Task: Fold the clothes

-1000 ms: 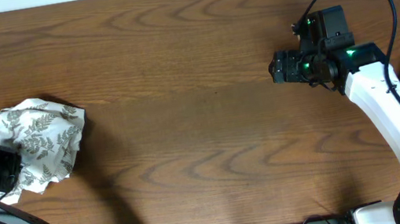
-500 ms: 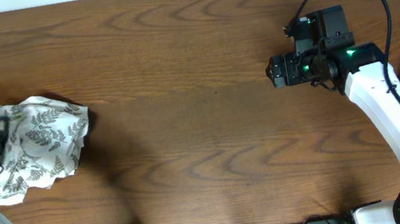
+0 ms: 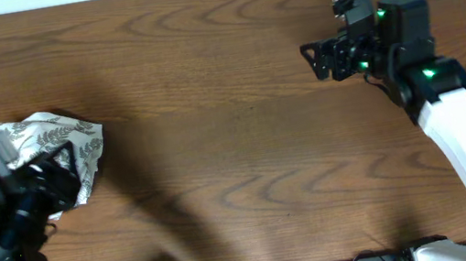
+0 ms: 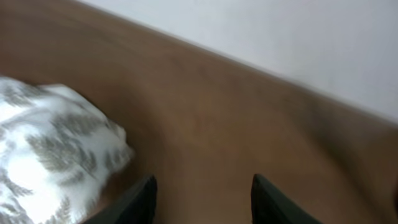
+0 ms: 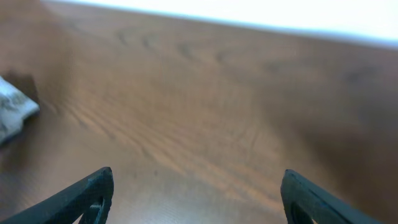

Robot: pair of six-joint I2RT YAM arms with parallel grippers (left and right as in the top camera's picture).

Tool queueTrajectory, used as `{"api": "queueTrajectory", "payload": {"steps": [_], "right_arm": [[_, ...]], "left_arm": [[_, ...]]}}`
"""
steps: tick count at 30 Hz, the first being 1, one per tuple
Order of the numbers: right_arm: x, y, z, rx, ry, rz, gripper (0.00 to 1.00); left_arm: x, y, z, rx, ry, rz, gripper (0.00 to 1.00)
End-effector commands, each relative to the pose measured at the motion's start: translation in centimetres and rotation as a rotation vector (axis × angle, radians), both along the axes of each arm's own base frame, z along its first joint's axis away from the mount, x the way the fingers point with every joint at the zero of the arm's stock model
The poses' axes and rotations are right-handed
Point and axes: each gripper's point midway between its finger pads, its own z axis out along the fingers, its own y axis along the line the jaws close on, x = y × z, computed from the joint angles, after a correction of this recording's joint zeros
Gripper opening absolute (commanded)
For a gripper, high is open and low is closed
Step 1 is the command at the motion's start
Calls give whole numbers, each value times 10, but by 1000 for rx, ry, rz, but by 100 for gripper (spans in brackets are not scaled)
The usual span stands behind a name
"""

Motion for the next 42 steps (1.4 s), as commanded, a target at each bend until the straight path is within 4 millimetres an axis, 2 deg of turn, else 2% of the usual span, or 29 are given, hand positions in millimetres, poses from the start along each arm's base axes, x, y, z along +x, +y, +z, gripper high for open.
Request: {"api": "queueTrajectory", "payload": {"steps": [1, 5, 9, 12, 13, 14, 15, 27, 32, 39, 42], "right_arm": [[-9, -18, 43, -28, -114, -101, 85], [-28, -41, 69, -58, -167, -213, 86], [-49, -44, 92, -18, -205, -234, 92], [-60, -46, 96, 28, -187, -261, 98], [-63, -47, 95, 31, -177, -264, 99], [-64, -47, 92, 27, -165, -264, 99], [-65, -47, 90, 24, -154, -264, 99], [-83, -48, 48, -26, 30, -256, 99], [-85, -42, 47, -7, 40, -226, 99], [-98, -13, 49, 202, 154, -158, 99], [-100, -17, 44, 156, 152, -156, 99]], "left_arm": [[-10, -20, -12, 166, 37, -125, 50], [-15, -34, -21, 263, 89, -163, 54], [-4, -40, -19, 368, 92, -157, 60], [6, -42, -17, 464, 84, -149, 64], [9, -44, -17, 480, 82, -150, 68], [12, -46, -17, 487, 81, -154, 76], [14, -50, -18, 491, 81, -168, 100], [33, -54, -56, 478, 227, -221, 98], [41, -54, -70, 472, 284, -235, 98], [50, -54, -90, 464, 355, -252, 98], [52, -54, -96, 462, 378, -258, 98]]}}
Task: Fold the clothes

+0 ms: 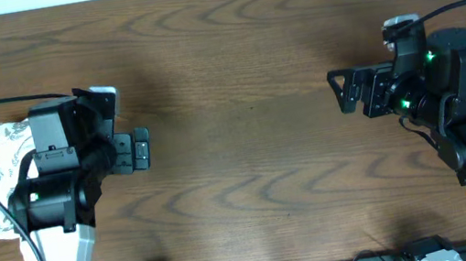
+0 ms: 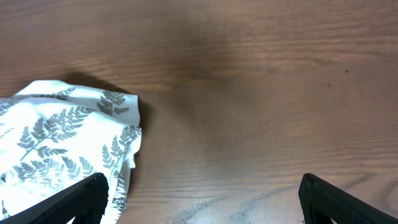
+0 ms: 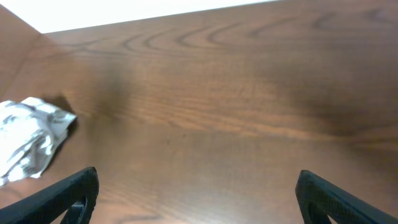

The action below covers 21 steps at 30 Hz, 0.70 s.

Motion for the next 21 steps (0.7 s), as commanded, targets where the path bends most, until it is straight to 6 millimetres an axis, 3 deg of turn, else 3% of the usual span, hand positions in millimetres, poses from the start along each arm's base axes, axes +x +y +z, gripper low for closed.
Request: {"api": "queueTrajectory", "payload": {"steps": [1, 7, 12, 17, 21], "right_arm": [[-4, 9, 3, 34, 8, 35, 99], [0, 3, 32, -18, -152, 66, 99], [-19, -28, 53, -91, -231, -59, 99], [-51, -75, 43, -238, -198, -265, 99], [-77, -95, 32, -283, -239, -356, 99]], "left_arm": [[2, 0, -9, 8, 30, 3, 98], [5, 0, -17, 8, 60, 3, 98], [6, 0, -20, 8, 70, 3, 98], [6, 0, -19, 8, 70, 3, 98], [6, 0, -19, 8, 70, 3, 98]]}}
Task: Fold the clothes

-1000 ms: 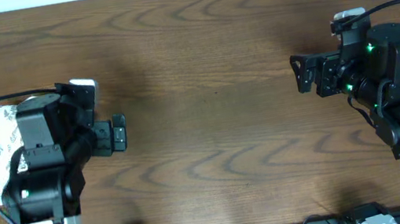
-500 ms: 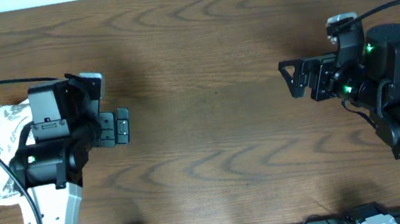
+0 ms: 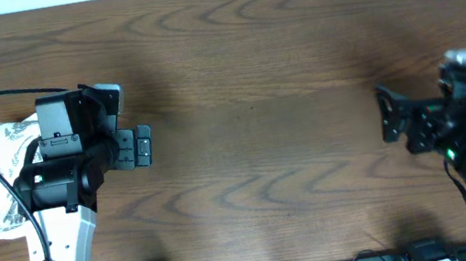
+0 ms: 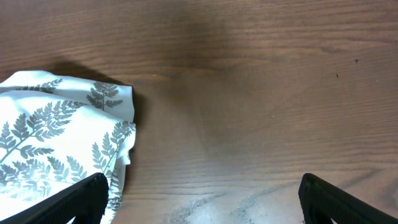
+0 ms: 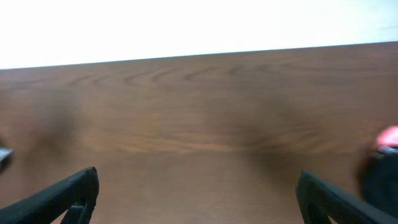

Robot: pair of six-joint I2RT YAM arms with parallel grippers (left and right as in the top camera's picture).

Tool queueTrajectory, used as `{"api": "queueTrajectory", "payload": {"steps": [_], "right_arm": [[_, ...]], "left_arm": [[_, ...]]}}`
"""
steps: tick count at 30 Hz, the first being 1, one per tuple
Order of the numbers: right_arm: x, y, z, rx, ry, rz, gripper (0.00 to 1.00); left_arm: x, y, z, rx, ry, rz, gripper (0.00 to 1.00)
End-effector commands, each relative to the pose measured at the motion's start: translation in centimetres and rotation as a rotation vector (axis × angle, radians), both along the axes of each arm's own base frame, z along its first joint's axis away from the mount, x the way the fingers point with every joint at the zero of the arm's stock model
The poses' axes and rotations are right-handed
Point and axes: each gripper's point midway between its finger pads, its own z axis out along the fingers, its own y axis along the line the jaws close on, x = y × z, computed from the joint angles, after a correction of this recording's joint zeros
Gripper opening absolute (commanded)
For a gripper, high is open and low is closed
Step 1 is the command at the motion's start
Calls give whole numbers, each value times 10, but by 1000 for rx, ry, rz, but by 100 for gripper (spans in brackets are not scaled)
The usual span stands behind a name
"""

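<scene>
A white cloth with a grey fern print lies bunched at the table's left edge; in the left wrist view the cloth point(image 4: 56, 137) fills the lower left. My left gripper point(image 3: 136, 148) hovers just right of it, pointing toward the table's middle, open and empty, with its fingertips point(image 4: 74, 198) wide apart. My right gripper point(image 3: 391, 116) is at the right side, open and empty, over bare wood. Its fingertips point(image 5: 65, 194) show blurred at the bottom corners of the right wrist view.
The brown wooden table point(image 3: 247, 101) runs to a white wall at the back. A pink item and something dark lie at the right edge; the pink item point(image 5: 389, 135) also shows in the right wrist view. The left arm's black cable loops over the cloth.
My right arm has moved right and toward the near edge, and its view has swung off the cloth and onto the pink item. The left arm and the cloth have barely shifted.
At first my left arm was low at the near left corner with its gripper at the cloth, and the right gripper was far right. Then the left gripper stood open beside the cloth, and the right had come nearer. Now the right sits further right.
</scene>
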Motion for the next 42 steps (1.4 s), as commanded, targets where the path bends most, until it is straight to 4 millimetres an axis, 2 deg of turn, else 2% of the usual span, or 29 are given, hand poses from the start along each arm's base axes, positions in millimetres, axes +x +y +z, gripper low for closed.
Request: {"api": "queueTrajectory", "payload": {"steps": [1, 5, 8, 18, 33, 42], "right_arm": [[-18, -33, -18, -82, -23, -151, 99], [-38, -40, -52, -77, -72, -176, 99], [-44, -39, -76, -67, -103, -171, 99], [-37, -16, -154, -27, -134, -44, 99], [-29, -6, -222, -4, -40, -3, 99], [-28, -6, -221, 3, -40, -2, 99]], "left_arm": [[0, 0, -3, 6, 9, 2, 98], [0, 0, -3, 6, 9, 2, 98], [0, 0, -3, 6, 9, 2, 98], [0, 0, -3, 6, 9, 2, 98], [0, 0, -3, 6, 9, 2, 98], [0, 0, -3, 6, 9, 2, 98]]}}
